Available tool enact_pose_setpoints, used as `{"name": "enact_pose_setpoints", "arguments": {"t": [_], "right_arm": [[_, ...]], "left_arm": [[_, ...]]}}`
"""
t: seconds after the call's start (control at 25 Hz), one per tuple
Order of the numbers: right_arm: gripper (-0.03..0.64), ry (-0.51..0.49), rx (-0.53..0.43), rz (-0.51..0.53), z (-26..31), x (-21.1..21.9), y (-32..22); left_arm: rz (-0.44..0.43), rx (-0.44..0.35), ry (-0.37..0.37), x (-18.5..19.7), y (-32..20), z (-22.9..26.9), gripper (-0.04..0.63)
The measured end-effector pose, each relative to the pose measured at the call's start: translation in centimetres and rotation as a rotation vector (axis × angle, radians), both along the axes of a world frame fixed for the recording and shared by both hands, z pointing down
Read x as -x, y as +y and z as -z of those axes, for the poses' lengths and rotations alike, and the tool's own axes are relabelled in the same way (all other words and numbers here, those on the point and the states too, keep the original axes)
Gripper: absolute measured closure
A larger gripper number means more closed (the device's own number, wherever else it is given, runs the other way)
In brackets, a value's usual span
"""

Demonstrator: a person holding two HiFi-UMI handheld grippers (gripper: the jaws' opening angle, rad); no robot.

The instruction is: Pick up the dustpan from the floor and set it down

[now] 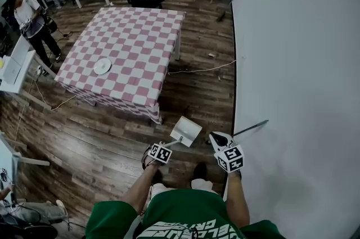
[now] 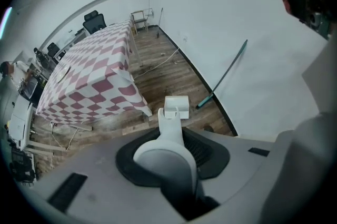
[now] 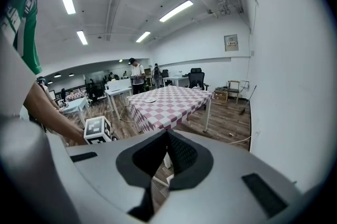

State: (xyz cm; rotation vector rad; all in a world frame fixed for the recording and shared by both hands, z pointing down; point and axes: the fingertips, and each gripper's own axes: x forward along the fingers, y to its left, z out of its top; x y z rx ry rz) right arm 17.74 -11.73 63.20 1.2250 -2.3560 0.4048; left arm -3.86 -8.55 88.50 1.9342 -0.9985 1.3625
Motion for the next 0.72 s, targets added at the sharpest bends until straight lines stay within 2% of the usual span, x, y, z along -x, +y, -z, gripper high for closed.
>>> {"name": "enact_pose_setpoints", "arguments": {"t": [0.2, 0.4, 0.72], "right_arm": [[0.609, -0.023, -0.022, -0.034, 1.0, -1.3, -0.2], [0.609, -0.037, -0.032, -0.062, 1.5, -2.3, -0.5], [0.609, -0.053, -0.069, -0.064, 3.2, -2.4, -1.6]], "left_arm": [[0.019, -0.111, 0.053, 0.2, -1.3, 4.8, 0.489], [0.083, -0.222, 0.132, 0.0, -3.2, 10.3, 0.489], [0.114, -0.438, 0.257, -0.3, -6.3, 20.5, 0.489]]}}
